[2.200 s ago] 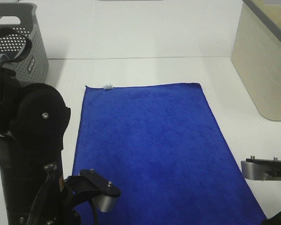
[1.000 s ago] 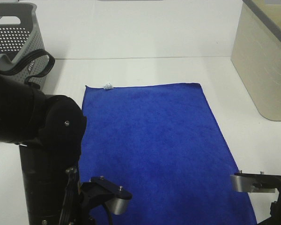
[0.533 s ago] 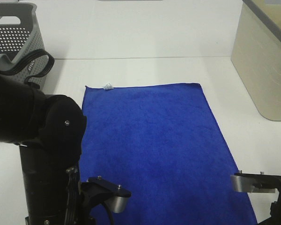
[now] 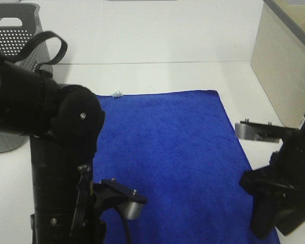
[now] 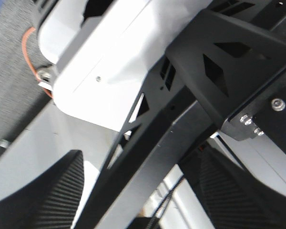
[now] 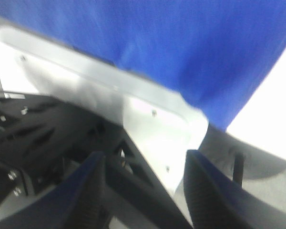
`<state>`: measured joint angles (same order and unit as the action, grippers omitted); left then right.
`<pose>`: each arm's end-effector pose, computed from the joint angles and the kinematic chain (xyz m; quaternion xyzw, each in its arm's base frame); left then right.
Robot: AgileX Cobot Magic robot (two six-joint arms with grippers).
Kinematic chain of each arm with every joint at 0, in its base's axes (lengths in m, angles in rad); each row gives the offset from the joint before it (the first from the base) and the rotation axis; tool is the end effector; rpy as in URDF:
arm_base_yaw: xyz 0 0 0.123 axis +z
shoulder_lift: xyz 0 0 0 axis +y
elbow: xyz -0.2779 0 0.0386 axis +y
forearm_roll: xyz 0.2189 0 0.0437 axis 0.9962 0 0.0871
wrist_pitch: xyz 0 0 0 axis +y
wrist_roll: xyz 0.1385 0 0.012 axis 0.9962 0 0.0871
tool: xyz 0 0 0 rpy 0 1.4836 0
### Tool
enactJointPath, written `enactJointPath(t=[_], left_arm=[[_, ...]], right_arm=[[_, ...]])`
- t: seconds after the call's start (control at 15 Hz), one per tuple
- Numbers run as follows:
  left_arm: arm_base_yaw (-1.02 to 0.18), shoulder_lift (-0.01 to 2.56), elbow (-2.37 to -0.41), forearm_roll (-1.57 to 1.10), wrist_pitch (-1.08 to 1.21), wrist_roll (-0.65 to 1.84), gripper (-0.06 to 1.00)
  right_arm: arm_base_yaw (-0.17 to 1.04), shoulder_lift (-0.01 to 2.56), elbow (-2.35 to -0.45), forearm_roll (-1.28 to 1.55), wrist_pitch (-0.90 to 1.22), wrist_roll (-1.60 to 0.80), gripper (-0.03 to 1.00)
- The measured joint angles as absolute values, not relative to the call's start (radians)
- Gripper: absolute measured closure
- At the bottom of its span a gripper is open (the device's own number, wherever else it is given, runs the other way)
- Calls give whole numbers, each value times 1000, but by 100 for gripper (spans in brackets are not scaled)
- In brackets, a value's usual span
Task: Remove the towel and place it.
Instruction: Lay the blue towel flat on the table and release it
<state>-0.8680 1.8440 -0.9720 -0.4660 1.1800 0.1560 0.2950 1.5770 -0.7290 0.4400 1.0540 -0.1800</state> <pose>0.1128 -0.2225 0.1221 -0.3558 -0.8945 0.1137 0.2455 0.1689 0.1051 0.1389 0.1014 -0.9721 -0.1681 0.1286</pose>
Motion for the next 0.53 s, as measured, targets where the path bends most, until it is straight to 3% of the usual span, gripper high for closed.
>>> enactJointPath(t=[0.2, 0.33, 0.4, 0.53], left_arm=[[-868, 1844, -1125, -291, 1204, 85, 29], [-859, 1844, -1220, -110, 1207, 0, 29], [-825, 1844, -1269, -67, 1207, -31, 29], [-704, 1845, -1355, -43, 1206, -52, 29]], right_arm=[[295, 1577, -887, 401, 1088, -154, 41], [295, 1577, -975, 350, 1123, -145, 26], [293, 1578, -1015, 319, 1127, -132, 19], [287, 1580, -1105, 260, 1121, -110, 15]])
